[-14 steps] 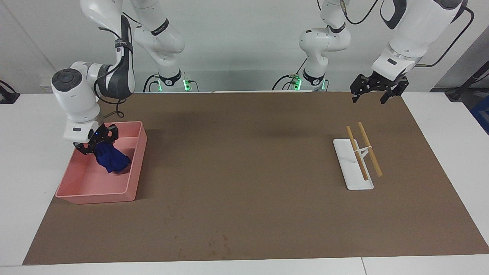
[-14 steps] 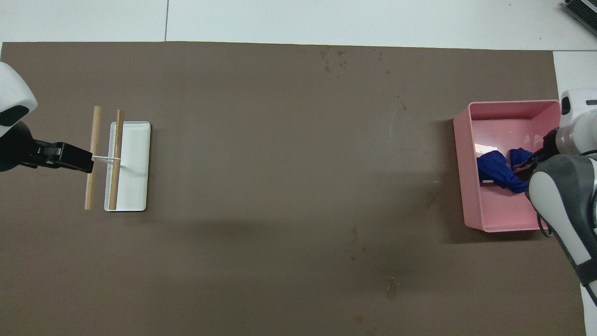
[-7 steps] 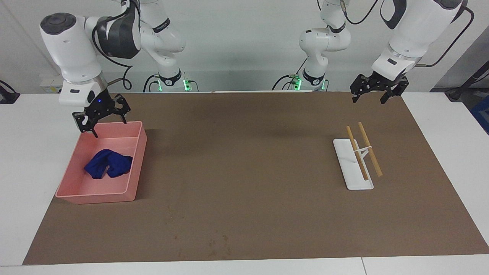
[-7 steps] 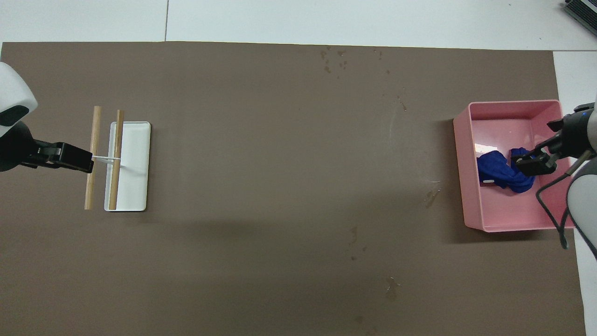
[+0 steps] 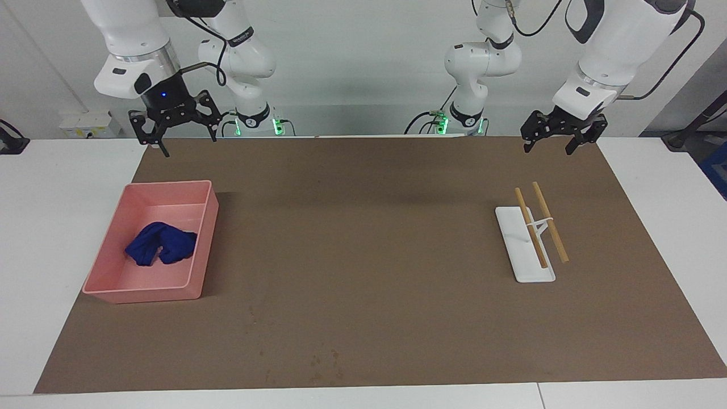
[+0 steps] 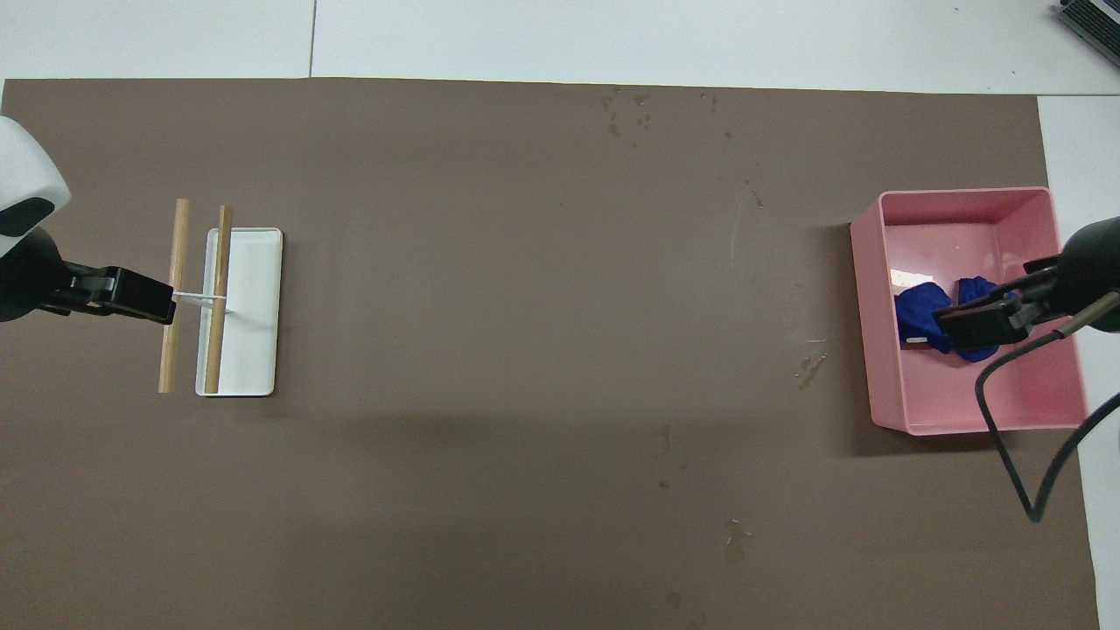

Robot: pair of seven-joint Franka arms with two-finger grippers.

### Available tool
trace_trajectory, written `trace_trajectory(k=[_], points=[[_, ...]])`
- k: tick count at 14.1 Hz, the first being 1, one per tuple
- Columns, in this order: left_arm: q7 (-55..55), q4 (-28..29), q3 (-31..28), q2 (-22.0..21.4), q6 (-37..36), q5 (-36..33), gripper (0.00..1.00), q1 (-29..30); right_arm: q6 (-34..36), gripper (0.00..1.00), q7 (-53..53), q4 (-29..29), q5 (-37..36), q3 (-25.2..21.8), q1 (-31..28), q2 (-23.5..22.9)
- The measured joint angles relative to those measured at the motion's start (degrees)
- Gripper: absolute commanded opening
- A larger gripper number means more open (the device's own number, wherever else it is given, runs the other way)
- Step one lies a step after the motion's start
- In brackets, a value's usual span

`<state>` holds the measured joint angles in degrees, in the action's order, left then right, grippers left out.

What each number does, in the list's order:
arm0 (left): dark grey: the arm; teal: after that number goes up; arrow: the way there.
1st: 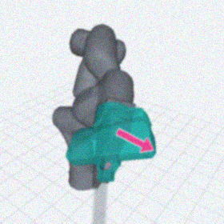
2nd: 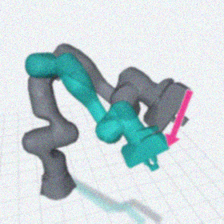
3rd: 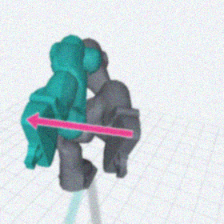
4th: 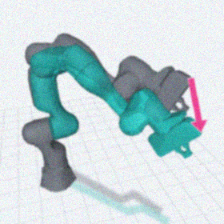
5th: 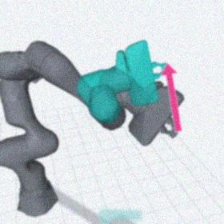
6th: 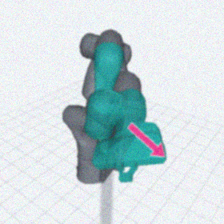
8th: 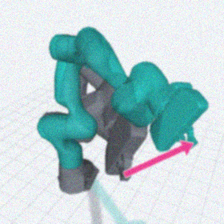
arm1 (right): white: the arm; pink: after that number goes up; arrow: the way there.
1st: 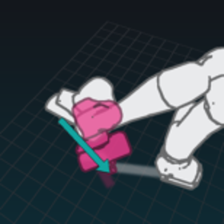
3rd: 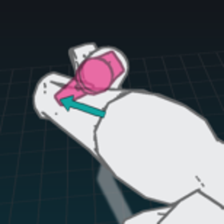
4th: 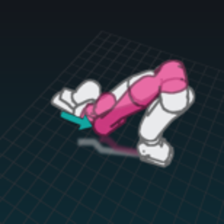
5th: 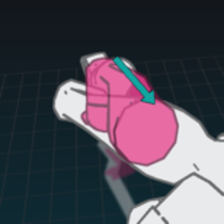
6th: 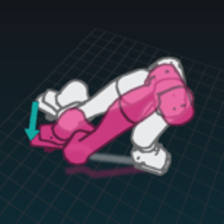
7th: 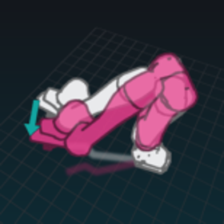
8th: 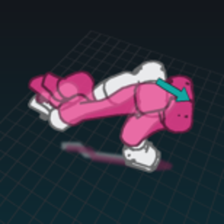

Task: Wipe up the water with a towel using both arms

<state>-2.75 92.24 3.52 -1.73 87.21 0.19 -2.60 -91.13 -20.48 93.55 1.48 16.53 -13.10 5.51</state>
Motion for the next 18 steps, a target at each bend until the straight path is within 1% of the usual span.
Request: trace_trajectory(k=[4, 5, 6, 7, 8, 10, 11, 12, 18], points=[[0.00, 0.00, 0.00, 0.00, 0.00, 0.00, 1.00, 0.00, 0.14, 1.00, 4.01, 0.23, -0.01, -0.05, -0.75, -0.49], [0.00, 0.00, 0.00, 0.00, 0.00, 0.00, 1.00, 0.00, 0.14, 1.00, 4.76, 0.23, 0.00, -0.13, -0.45, -0.63], [0.00, 0.00, 0.00, 0.00, 0.00, 0.00, 1.00, 0.00, 0.14, 1.00, 5.68, 0.23, 0.00, -0.97, 1.02, -0.72], [0.00, 0.00, 0.00, 0.00, 0.00, 0.00, 1.00, 0.00, 0.10, 1.00, 6.68, 0.22, -0.01, -3.67, 4.34, -0.76], [0.00, 0.00, 0.00, 0.00, 0.00, 0.00, 1.00, 0.00, 0.03, 1.00, 7.42, 0.18, -0.01, -7.95, 8.95, -0.76], [0.00, 0.00, 0.00, 0.00, 0.00, 0.00, 1.00, 0.00, -0.06, 1.00, 7.77, 0.14, -0.01, -18.15, 18.87, -0.79], [0.00, 0.00, 0.00, 0.00, 0.00, 0.00, 1.00, 0.00, -0.17, 1.00, 7.77, 0.14, -0.01, -21.41, 21.74, -0.89], [0.00, 0.00, 0.00, 0.00, 0.00, 0.00, 1.00, 0.00, -0.45, 1.00, 7.77, 0.14, 0.00, -22.85, 22.67, -1.09], [0.00, 0.00, 0.00, 0.00, 0.00, 0.00, 1.00, 0.00, -0.82, 1.00, 11.50, -0.29, 0.01, -23.46, 22.56, -4.08]])
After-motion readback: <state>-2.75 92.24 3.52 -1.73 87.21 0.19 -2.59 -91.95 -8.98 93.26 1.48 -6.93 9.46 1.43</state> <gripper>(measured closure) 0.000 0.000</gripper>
